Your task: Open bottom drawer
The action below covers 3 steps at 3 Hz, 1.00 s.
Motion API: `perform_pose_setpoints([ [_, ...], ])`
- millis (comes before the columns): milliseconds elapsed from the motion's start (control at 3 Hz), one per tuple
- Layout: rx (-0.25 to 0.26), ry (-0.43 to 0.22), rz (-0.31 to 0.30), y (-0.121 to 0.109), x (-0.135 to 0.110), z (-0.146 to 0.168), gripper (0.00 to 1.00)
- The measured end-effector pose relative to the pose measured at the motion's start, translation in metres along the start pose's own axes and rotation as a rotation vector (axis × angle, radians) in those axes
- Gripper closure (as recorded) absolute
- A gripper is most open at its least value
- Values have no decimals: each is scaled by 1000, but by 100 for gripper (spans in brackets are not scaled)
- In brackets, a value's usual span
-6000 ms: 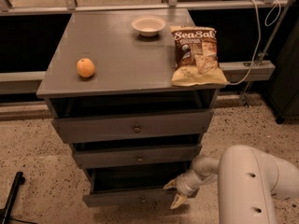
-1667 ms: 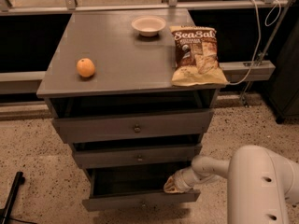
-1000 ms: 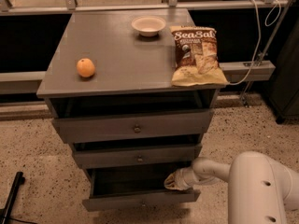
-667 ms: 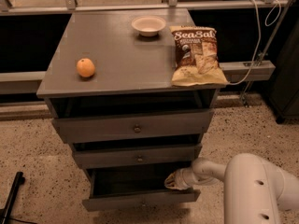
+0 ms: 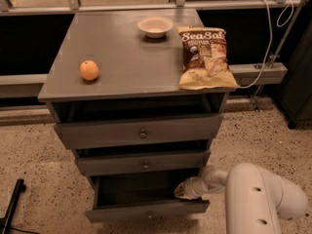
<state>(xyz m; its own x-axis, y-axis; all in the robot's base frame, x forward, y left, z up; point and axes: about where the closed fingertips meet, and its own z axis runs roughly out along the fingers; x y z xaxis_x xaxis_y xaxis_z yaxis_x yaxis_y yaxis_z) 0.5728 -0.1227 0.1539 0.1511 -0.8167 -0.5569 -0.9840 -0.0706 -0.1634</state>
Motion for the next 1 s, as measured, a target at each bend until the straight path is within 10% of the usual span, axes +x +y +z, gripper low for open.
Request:
perform_pose_setpoints([
  [1000,-199,-92,44,69,-36,7,100],
])
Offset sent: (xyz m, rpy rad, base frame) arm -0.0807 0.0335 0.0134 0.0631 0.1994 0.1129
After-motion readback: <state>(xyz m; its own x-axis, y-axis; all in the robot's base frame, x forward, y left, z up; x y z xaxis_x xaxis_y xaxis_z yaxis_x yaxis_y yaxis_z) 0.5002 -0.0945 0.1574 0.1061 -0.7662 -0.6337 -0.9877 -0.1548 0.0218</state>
